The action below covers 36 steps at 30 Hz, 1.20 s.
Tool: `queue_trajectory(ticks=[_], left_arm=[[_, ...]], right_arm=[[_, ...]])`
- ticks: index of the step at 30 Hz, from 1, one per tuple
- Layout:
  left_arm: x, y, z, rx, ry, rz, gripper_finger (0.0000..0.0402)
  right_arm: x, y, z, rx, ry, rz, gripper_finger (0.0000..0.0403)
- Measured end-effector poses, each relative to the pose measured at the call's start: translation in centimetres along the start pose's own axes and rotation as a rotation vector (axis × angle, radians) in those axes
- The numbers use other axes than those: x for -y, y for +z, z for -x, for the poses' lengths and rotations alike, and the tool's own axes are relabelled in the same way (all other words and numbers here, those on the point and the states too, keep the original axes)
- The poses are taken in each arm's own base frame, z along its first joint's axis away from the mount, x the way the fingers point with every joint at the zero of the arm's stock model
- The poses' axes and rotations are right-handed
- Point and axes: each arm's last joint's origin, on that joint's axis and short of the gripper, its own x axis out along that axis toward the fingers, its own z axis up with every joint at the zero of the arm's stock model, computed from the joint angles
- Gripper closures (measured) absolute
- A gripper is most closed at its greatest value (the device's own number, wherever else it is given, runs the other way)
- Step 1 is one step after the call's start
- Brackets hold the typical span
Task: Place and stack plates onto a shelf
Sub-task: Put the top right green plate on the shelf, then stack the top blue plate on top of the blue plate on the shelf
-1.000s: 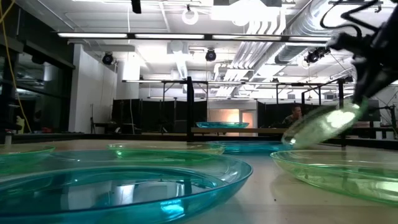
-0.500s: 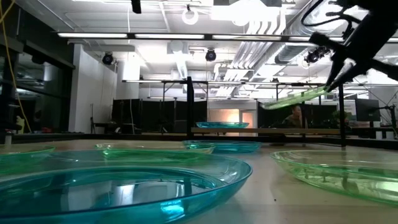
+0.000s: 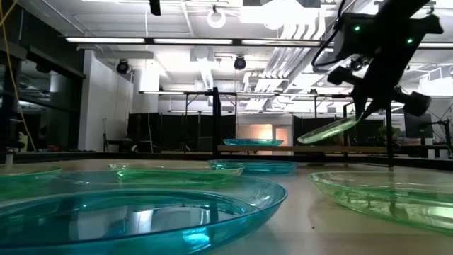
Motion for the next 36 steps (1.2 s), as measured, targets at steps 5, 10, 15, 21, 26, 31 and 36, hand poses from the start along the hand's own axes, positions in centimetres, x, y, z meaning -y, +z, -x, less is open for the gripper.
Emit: queue_trajectory(ticks=[5, 10, 15, 21, 26, 31, 36], left_arm=[[0.0, 0.0, 0.0, 0.0, 0.0, 0.0, 0.0402], [0.0, 0.0, 0.0, 0.0, 0.0, 0.0, 0.0402], [0.0, 0.0, 0.0, 0.0, 0.0, 0.0, 0.0402], [0.0, 0.0, 0.0, 0.0, 0.0, 0.0, 0.0402], [0.0, 0.0, 0.0, 0.0, 0.0, 0.0, 0.0402], [0.0, 0.0, 0.0, 0.0, 0.0, 0.0, 0.0402], [0.0, 0.0, 0.0, 0.0, 0.0, 0.001, 0.0402]], right_arm=[[-0.4, 0.4, -0.9, 0.027, -0.025, -0.029, 0.0403], [-0.7, 1.1, -1.7, 0.044, -0.056, -0.075, 0.0403], [-0.8, 1.3, -1.9, 0.06, -0.063, -0.074, 0.0398], [-1.2, 1.4, -2.2, 0.056, -0.045, -0.08, 0.0342], [-1.6, 1.3, -2.4, 0.012, -0.041, -0.057, 0.0275], [-1.3, 1.1, -2.4, -0.075, -0.091, 0.027, 0.0231], [-1.2, 1.2, -1.8, -0.15, -0.093, 0.078, 0.0219]])
